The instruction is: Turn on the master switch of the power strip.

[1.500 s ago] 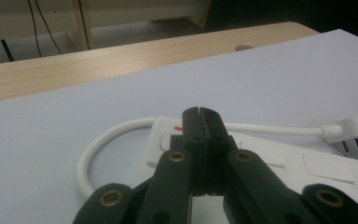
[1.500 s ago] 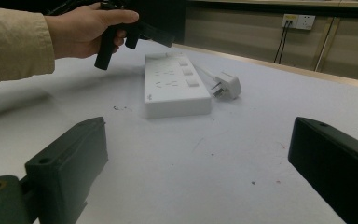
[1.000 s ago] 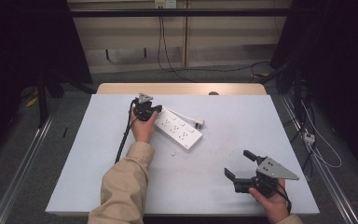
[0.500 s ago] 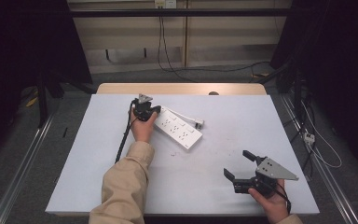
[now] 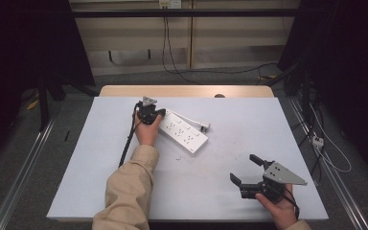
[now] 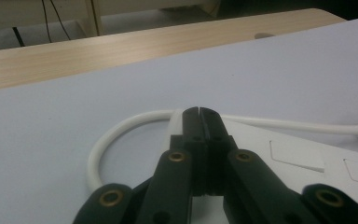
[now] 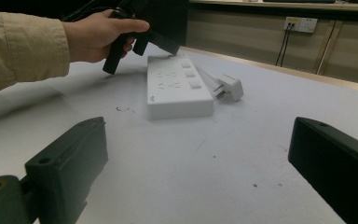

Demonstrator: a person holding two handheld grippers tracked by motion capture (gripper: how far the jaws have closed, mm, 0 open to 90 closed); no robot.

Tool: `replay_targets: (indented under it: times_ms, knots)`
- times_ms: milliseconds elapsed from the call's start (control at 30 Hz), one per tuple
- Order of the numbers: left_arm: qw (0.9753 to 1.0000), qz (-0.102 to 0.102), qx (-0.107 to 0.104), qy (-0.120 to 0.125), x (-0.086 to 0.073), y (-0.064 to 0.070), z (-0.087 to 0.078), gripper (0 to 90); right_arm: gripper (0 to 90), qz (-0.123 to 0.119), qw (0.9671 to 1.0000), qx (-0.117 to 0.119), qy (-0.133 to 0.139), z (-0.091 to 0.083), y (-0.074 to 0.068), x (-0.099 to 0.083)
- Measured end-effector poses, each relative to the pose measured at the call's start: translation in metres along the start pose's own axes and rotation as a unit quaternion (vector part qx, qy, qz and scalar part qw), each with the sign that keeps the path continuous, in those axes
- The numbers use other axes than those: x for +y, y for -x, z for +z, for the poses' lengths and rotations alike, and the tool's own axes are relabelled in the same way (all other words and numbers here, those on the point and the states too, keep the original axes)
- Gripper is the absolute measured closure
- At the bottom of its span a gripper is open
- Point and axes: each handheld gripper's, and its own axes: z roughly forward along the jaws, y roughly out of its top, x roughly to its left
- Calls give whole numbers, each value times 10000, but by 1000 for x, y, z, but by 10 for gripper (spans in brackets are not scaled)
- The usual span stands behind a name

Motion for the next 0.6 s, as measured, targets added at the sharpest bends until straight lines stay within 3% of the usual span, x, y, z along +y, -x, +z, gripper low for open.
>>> replay_targets:
  times_ms: [100,200,533,600]
  knots:
    - [10000,5,38,-21,1,1,0,900,45,5,10000,4,-1,0,0,0]
    - [9998,163,96,-94,3,2,1,900,45,6,10000,-6,14,-1,0,0]
    - [9998,178,77,-67,2,3,3,900,45,14,10000,-5,3,-1,0,0]
    - [9994,308,90,-107,2,3,3,900,45,0,10000,2,5,-1,0,0]
